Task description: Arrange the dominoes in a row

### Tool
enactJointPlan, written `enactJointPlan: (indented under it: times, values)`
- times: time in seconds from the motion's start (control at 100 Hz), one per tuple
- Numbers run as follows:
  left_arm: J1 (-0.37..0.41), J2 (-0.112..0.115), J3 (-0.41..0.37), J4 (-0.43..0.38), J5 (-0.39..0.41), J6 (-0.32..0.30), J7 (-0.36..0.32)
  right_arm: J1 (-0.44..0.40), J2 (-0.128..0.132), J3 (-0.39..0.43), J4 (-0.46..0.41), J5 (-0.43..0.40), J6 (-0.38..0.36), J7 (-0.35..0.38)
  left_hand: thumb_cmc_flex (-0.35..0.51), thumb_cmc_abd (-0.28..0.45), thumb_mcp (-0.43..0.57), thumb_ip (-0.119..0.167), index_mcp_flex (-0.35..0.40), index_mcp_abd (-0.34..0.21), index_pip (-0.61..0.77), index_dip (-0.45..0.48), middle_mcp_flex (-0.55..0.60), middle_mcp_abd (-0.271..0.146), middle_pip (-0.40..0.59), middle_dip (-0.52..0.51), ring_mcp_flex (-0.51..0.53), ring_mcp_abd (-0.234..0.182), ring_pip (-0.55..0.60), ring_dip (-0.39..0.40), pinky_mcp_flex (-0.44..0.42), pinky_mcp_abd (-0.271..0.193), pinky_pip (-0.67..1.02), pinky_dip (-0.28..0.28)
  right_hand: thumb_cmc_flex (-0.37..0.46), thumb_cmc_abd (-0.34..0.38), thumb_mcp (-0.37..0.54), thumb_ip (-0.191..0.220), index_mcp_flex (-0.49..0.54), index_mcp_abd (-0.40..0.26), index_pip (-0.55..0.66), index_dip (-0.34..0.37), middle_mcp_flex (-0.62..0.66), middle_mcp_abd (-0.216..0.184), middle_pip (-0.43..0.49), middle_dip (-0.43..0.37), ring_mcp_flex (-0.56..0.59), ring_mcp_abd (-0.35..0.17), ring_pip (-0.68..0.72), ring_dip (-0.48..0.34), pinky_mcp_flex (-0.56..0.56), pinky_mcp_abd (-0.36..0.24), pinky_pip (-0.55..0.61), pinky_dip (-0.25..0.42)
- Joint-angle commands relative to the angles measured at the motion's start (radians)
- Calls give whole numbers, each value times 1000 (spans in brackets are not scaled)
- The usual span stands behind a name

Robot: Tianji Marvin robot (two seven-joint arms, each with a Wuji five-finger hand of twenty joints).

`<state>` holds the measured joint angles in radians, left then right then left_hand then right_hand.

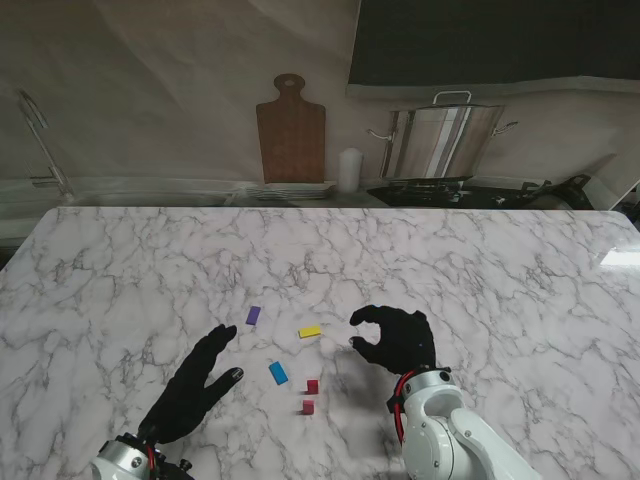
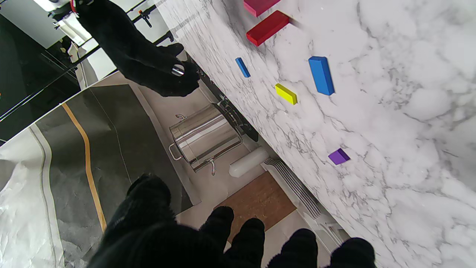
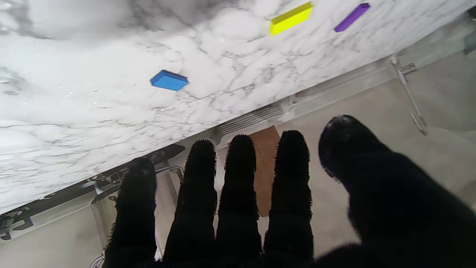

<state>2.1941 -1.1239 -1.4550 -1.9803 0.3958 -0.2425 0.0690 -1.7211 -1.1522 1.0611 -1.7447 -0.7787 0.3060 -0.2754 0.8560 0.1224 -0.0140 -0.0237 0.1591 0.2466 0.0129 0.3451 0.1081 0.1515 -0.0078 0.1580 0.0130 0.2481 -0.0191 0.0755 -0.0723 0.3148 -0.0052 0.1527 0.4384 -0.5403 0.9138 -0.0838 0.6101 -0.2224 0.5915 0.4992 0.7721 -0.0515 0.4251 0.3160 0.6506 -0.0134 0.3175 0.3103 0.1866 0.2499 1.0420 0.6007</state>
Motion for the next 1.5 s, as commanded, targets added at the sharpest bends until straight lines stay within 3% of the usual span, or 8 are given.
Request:
enactJointPlan:
  times: [0.0,0.63,1.03,1.29,1.49]
  values:
    - [5,-1,3,-3,3,-2,-12,23,7,10,24,1,22,17,30,7,-6,28,-27,-5,-12,9,-15,-9,-6,-11,-12,-23,-3,1,1,-30,-1,12,4,31,16,29,-29,18,-4,-21,-34,2,-2,4,0,-17,-19,-6,-18,13,-11,-6]
    - [-14,4,21,3,1,20,-35,264,22,-80,246,-15,126,143,30,7,-6,28,-27,-7,-11,18,-14,-9,-6,-9,-12,-24,-3,2,1,-30,0,12,-53,29,-51,14,-62,62,2,-29,-96,7,85,61,-36,-9,76,39,-21,-1,26,19]
    - [-22,5,26,4,2,37,-39,415,10,-204,454,12,131,131,31,7,-5,28,-27,-6,-13,20,-14,-10,-7,-9,-12,-24,-3,2,1,-31,-1,12,-94,2,-74,4,-136,89,-19,-31,-192,8,144,96,-93,-10,153,65,-25,-20,57,30]
    - [-22,5,25,2,1,43,-39,460,4,-250,510,21,127,129,32,7,-5,28,-27,-5,-13,21,-15,-9,-7,-10,-12,-25,-3,2,1,-29,0,12,-90,-14,-62,0,-143,83,-18,-33,-223,4,180,121,-124,-8,213,86,-32,-33,74,40]
    - [-24,5,23,3,-1,46,-40,496,-2,-285,550,31,120,124,31,7,-6,28,-27,-5,-12,22,-14,-10,-7,-10,-12,-25,-3,2,1,-29,0,13,-75,-37,-48,-3,-134,34,-6,-29,-224,3,194,132,-126,-10,237,94,-30,-36,81,44]
